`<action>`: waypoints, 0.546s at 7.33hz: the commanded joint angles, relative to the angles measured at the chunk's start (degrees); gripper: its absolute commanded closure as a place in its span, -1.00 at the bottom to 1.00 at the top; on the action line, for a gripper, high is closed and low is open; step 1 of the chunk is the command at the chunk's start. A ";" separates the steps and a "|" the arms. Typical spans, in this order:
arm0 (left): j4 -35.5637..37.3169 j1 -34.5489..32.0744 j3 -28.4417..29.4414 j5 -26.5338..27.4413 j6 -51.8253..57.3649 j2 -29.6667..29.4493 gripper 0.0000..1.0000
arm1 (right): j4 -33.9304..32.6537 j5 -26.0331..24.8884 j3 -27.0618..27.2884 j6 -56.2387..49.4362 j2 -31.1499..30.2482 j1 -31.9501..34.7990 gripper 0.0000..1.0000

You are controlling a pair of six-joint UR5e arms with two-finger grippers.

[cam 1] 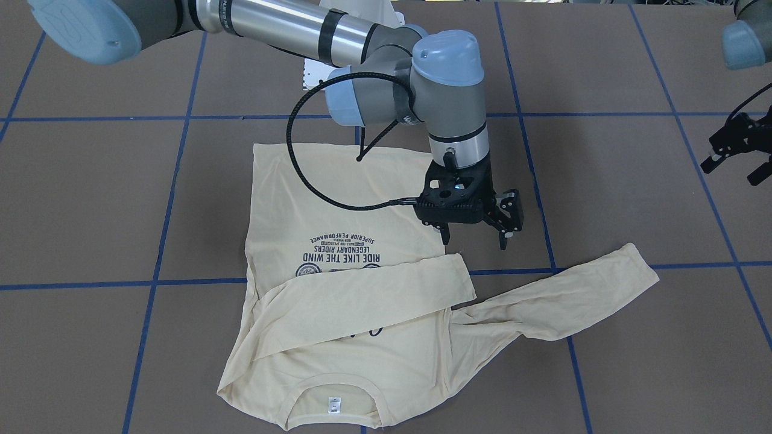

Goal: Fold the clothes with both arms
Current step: 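Release the sleeve and raise the right gripper back toward the shirt shoulder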

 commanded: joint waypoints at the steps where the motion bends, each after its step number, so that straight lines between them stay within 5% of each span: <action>1: -7.74 4.14 12.04 2.98 -8.10 -7.01 -0.98 | -3.74 10.71 19.59 0.39 -16.14 4.39 -0.98; 4: -11.98 6.17 24.65 3.86 -8.81 -14.60 -0.84 | -3.48 21.55 33.89 -0.48 -34.72 11.60 -0.98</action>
